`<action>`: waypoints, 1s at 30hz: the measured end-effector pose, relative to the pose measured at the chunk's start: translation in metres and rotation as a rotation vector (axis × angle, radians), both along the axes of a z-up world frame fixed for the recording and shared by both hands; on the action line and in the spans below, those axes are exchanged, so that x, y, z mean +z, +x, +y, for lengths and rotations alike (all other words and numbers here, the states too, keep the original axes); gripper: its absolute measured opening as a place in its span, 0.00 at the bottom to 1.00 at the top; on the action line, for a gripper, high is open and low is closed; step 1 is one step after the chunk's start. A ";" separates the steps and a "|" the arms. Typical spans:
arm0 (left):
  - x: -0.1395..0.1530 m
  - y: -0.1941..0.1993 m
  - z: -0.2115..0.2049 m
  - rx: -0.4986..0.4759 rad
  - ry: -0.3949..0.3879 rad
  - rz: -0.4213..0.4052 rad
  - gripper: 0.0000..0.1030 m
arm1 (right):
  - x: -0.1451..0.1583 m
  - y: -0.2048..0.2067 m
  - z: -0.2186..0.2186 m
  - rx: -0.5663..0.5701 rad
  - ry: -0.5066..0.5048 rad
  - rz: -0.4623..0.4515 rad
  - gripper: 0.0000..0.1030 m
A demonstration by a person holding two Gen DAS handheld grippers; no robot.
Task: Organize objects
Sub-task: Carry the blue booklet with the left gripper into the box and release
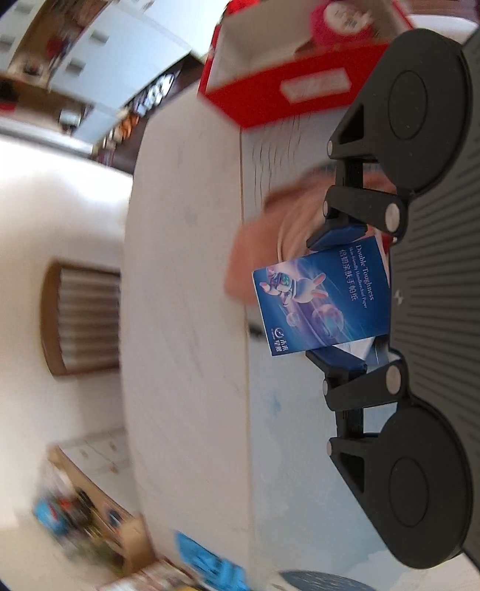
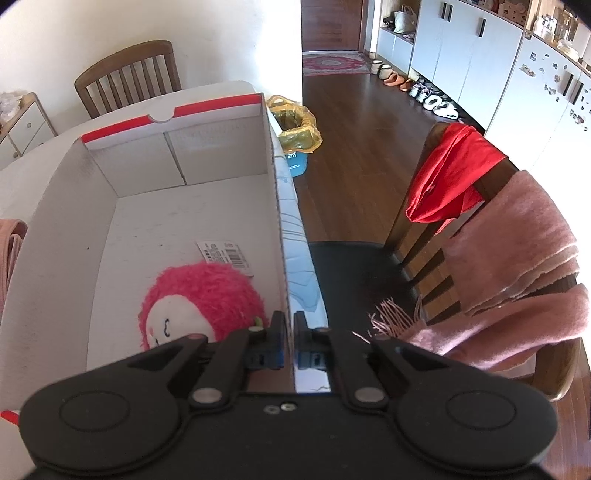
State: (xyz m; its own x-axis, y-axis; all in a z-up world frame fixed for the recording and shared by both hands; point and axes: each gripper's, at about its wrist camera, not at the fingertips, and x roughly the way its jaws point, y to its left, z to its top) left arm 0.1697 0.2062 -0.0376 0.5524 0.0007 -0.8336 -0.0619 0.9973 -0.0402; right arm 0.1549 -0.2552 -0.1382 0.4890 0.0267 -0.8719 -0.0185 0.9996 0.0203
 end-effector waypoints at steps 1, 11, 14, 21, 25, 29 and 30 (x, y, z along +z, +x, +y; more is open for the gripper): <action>0.004 -0.001 -0.010 -0.025 0.003 -0.009 0.54 | 0.000 0.000 0.000 0.001 0.002 0.000 0.04; 0.026 0.003 -0.122 -0.294 -0.009 -0.058 0.54 | 0.000 -0.002 -0.003 0.006 0.026 -0.003 0.03; 0.025 0.005 -0.162 -0.357 -0.015 -0.053 0.54 | 0.000 -0.003 -0.003 0.018 0.030 -0.005 0.02; 0.014 0.028 -0.240 -0.472 -0.011 -0.026 0.54 | 0.000 -0.007 -0.002 0.052 0.025 -0.010 0.03; -0.005 0.046 -0.278 -0.509 0.012 0.010 0.54 | 0.001 -0.009 0.000 0.067 0.027 -0.010 0.03; -0.029 0.067 -0.301 -0.502 0.031 0.060 0.54 | 0.002 -0.011 0.000 0.087 0.027 -0.011 0.04; -0.035 0.072 -0.305 -0.495 0.030 0.076 0.54 | 0.002 -0.012 0.000 0.092 0.027 -0.010 0.04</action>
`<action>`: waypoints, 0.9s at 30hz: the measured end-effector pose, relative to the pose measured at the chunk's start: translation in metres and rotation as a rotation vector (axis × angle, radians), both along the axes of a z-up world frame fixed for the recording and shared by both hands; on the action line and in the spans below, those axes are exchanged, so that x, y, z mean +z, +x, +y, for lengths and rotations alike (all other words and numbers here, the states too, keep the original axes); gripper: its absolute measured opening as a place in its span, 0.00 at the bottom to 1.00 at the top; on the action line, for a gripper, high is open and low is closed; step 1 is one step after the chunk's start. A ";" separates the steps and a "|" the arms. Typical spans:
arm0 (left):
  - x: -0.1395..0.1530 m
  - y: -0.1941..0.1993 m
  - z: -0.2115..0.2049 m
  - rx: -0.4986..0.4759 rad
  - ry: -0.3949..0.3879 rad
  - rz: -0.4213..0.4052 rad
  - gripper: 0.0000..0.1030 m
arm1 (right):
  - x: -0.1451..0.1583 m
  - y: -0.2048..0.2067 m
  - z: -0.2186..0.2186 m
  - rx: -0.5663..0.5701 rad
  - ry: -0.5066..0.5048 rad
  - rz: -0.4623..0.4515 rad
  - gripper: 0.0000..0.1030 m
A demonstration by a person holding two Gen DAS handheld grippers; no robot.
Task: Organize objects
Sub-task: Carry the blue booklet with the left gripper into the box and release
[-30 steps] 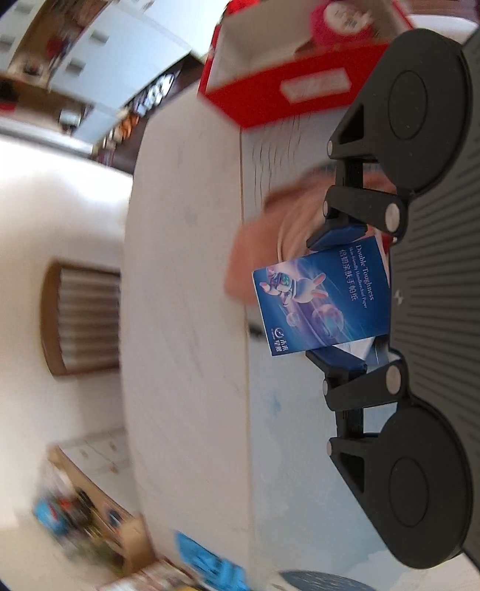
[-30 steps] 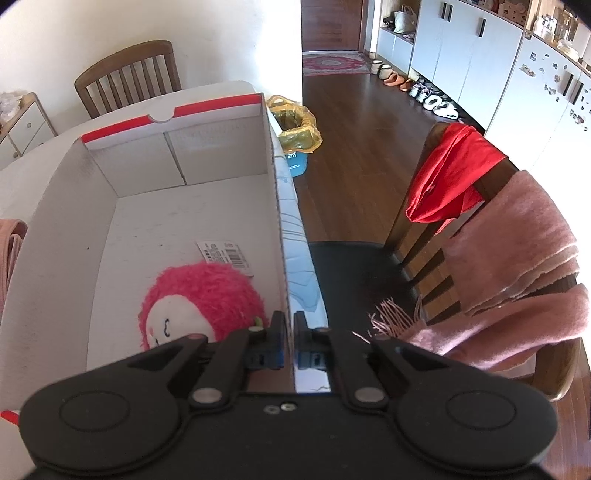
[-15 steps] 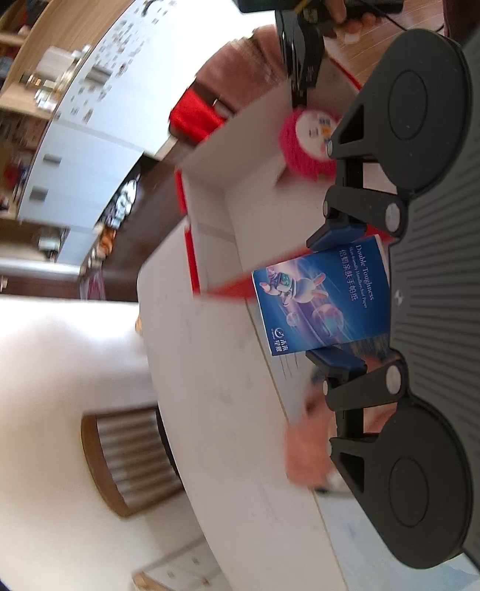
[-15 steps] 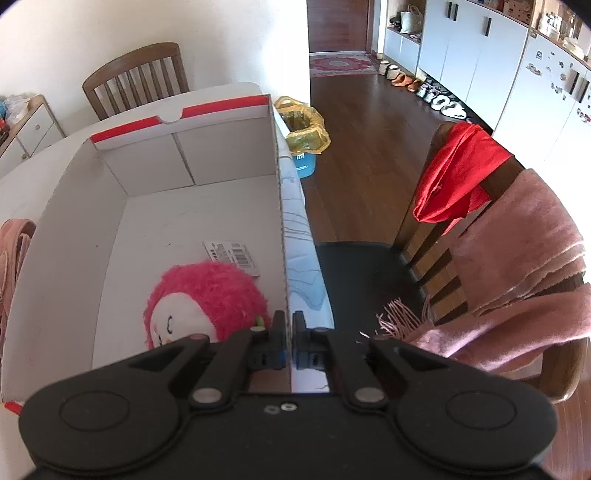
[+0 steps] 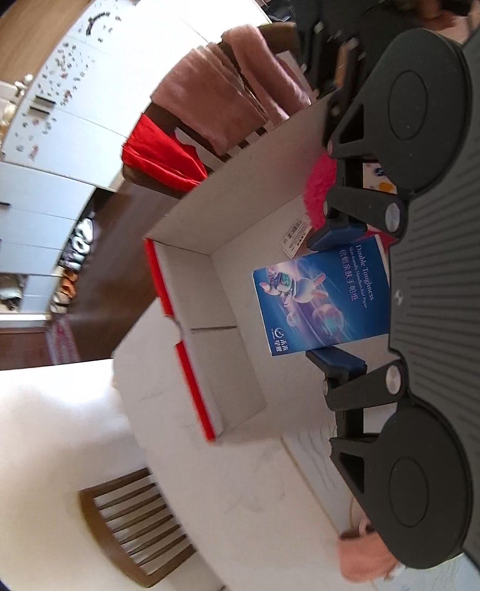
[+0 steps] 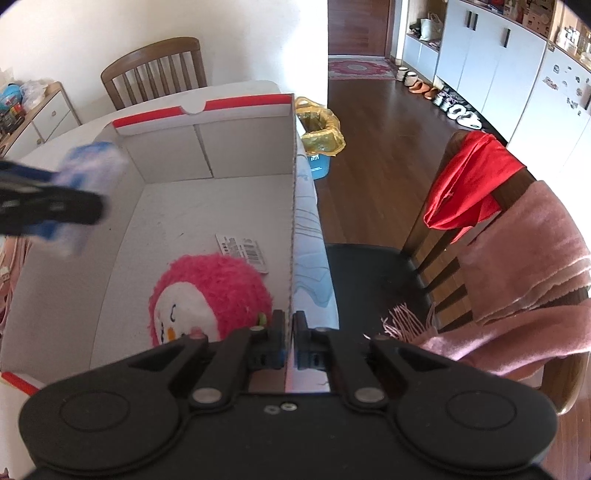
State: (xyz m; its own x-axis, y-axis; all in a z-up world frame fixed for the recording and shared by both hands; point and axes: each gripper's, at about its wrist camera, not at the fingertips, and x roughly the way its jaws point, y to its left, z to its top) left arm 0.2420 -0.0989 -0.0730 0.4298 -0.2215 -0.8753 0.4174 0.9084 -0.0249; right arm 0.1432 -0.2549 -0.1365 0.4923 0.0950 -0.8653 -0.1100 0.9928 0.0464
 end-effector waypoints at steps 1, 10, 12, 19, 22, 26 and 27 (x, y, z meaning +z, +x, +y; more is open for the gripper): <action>-0.007 0.005 -0.003 0.008 0.005 0.013 0.54 | 0.000 0.000 0.000 0.005 0.000 0.001 0.04; -0.062 0.041 -0.026 0.023 0.130 0.091 0.54 | 0.002 -0.002 0.001 0.042 -0.003 0.005 0.06; -0.070 0.046 -0.029 0.012 0.144 0.114 0.54 | 0.002 -0.002 0.001 0.049 -0.005 0.006 0.06; -0.091 0.054 -0.033 0.019 0.144 0.181 0.54 | 0.003 -0.002 0.000 0.053 0.005 0.011 0.06; -0.093 0.055 -0.031 0.018 0.142 0.182 0.54 | 0.003 -0.001 -0.001 0.055 0.009 0.015 0.06; -0.093 0.054 -0.027 0.027 0.135 0.185 0.56 | 0.003 -0.001 -0.002 0.055 0.010 0.015 0.07; -0.093 0.053 -0.026 0.028 0.133 0.184 0.57 | 0.003 -0.001 -0.001 0.055 0.010 0.015 0.07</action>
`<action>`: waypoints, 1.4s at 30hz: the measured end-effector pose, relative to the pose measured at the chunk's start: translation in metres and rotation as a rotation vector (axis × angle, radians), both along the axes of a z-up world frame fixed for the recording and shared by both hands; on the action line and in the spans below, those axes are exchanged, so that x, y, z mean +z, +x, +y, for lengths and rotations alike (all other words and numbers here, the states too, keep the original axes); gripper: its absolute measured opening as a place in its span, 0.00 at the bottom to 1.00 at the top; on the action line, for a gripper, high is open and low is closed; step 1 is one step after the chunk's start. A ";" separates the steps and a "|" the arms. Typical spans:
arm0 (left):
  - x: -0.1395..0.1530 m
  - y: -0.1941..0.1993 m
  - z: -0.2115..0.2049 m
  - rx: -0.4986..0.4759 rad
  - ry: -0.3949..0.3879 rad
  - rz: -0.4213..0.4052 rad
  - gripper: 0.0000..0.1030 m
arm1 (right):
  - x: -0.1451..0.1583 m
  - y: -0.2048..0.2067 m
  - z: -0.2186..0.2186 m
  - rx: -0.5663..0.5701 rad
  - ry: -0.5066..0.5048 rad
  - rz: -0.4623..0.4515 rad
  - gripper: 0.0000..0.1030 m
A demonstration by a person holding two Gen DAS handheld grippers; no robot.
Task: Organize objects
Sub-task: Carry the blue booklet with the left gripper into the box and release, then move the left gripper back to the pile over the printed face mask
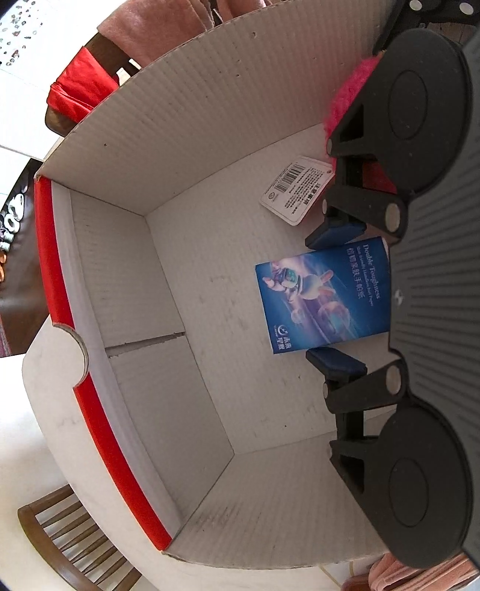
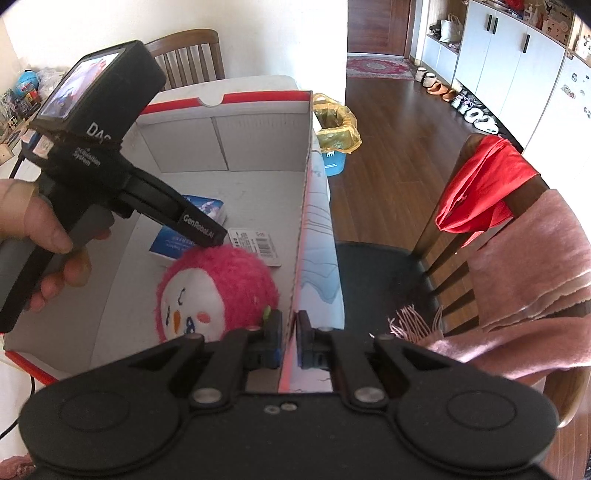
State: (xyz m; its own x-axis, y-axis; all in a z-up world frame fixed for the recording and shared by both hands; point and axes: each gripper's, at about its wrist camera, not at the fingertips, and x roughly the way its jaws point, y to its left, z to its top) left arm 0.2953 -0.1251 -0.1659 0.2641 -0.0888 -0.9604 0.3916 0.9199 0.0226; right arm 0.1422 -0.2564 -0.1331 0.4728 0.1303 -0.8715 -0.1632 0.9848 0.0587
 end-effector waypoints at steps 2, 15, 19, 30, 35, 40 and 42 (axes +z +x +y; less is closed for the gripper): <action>0.002 -0.003 0.002 -0.001 0.000 -0.009 0.66 | 0.001 0.000 0.000 -0.001 0.001 0.001 0.07; 0.056 -0.025 0.011 -0.011 -0.105 -0.137 0.68 | -0.001 0.000 0.000 -0.010 0.005 0.008 0.07; 0.085 -0.036 0.018 -0.010 -0.176 -0.182 0.68 | -0.001 -0.001 0.000 -0.010 0.003 0.008 0.07; 0.135 -0.075 0.078 0.057 -0.248 -0.279 0.74 | -0.001 -0.002 0.002 -0.018 -0.012 0.010 0.06; 0.143 -0.095 0.114 0.107 -0.256 -0.301 0.76 | -0.003 -0.002 0.003 -0.015 -0.023 0.011 0.06; 0.145 -0.112 0.149 0.159 -0.267 -0.322 0.79 | -0.005 -0.003 0.005 -0.016 -0.027 0.022 0.06; 0.144 -0.118 0.162 0.181 -0.267 -0.328 0.82 | -0.006 -0.004 0.006 -0.015 -0.032 0.026 0.06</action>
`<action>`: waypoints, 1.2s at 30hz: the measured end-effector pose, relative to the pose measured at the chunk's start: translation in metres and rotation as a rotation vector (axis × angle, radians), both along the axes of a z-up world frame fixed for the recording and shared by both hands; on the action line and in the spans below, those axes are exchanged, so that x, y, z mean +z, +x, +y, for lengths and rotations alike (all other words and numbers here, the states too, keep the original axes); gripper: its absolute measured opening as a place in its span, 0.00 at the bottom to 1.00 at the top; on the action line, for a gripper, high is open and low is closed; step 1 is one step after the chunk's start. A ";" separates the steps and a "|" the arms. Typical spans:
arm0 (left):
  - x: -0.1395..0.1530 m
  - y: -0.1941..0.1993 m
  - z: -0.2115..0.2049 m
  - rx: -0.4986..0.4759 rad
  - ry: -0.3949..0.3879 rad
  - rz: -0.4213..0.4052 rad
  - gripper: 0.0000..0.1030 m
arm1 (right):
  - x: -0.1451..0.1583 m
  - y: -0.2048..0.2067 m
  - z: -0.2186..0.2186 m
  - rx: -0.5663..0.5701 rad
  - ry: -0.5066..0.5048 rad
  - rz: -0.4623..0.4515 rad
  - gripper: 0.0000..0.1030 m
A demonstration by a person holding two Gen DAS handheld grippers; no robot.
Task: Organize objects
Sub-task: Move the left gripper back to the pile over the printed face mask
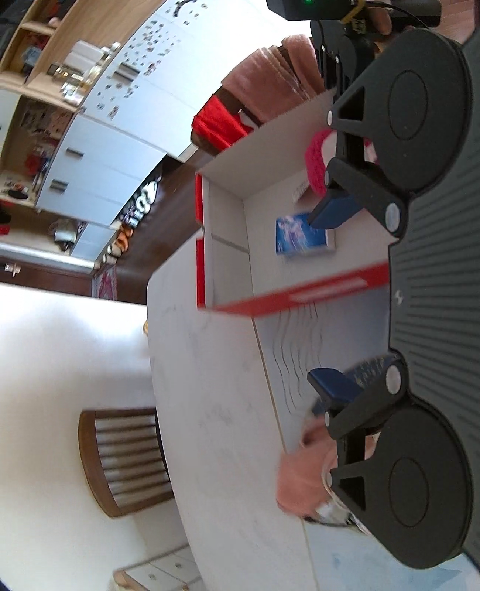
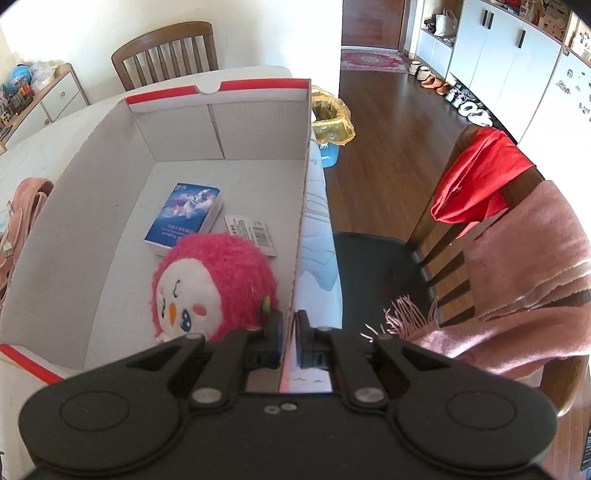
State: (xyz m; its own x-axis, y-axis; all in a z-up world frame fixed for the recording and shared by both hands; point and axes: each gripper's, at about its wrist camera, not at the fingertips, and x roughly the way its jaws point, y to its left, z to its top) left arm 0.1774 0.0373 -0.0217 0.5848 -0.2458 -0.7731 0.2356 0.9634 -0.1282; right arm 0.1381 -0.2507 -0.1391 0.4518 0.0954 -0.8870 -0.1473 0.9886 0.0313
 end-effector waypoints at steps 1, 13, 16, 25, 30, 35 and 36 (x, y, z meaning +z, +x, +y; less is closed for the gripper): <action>0.000 -0.003 0.008 0.013 -0.002 -0.001 0.84 | 0.000 0.000 0.000 -0.002 0.000 0.002 0.06; -0.017 -0.033 0.110 0.176 -0.009 0.014 1.00 | -0.005 -0.002 0.004 -0.035 -0.018 0.025 0.06; -0.025 -0.037 0.136 0.226 -0.022 0.003 1.00 | -0.005 -0.002 0.005 -0.041 -0.023 0.029 0.06; -0.055 -0.030 0.178 0.267 0.076 0.039 1.00 | -0.005 -0.002 0.011 -0.055 -0.059 0.032 0.07; -0.077 -0.018 0.187 0.296 0.098 0.091 1.00 | -0.006 -0.002 0.012 -0.070 -0.067 0.037 0.07; -0.102 -0.003 0.187 0.311 0.190 0.108 1.00 | -0.007 -0.002 0.013 -0.076 -0.079 0.039 0.07; -0.106 0.000 0.188 0.310 0.198 0.113 1.00 | -0.007 -0.002 0.013 -0.078 -0.078 0.042 0.07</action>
